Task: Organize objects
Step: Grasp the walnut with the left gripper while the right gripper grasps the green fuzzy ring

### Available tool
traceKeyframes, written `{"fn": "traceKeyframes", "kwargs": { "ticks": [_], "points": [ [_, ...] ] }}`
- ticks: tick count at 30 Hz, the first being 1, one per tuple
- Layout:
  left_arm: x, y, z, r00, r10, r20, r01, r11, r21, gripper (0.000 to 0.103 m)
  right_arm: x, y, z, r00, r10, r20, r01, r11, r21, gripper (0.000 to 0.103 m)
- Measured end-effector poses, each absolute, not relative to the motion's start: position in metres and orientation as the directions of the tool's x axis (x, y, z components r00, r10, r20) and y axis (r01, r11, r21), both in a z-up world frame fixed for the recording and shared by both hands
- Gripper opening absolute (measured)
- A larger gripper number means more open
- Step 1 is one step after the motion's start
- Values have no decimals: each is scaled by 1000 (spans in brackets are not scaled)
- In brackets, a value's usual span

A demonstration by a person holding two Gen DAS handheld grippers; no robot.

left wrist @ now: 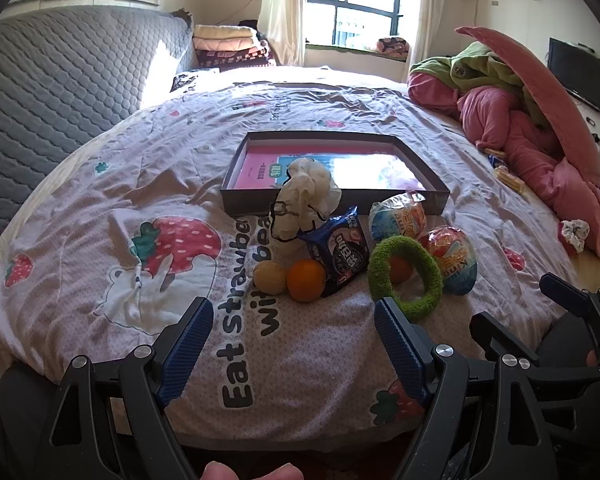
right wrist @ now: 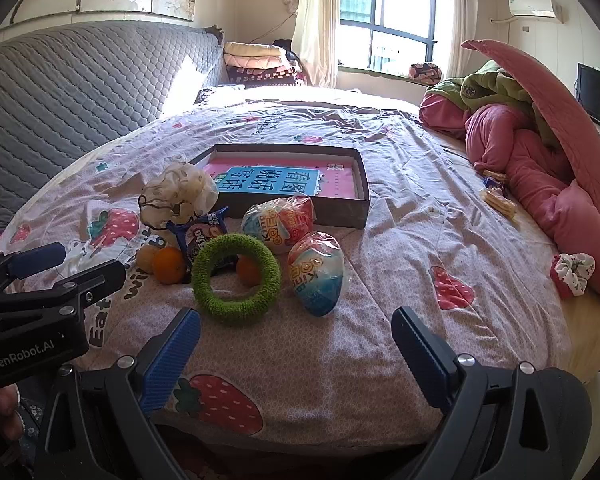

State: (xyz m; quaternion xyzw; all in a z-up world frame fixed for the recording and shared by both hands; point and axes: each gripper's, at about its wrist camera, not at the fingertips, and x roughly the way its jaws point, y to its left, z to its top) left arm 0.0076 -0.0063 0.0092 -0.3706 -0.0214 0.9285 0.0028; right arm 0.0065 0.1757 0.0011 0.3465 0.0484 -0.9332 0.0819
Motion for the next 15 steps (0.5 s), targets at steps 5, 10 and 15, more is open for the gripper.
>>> {"fn": "traceKeyframes", "kwargs": {
  "ticks": [5, 10, 15],
  "points": [
    [6, -8, 6, -721, 25, -693, 7, -999, -43, 83, 5, 176, -2, -742, -120, -660, 187, -982, -31, 97],
    [4, -10, 2, -716, 28, -698, 3, -999, -43, 83, 3, 175, -3, -740, -123, -662, 186, -982, -25, 97],
    [2, -14, -2, -720, 22, -694, 5, -999, -37, 83, 1, 174, -5, -735, -131, -665, 192, -981, -18, 97]
  ]
}}
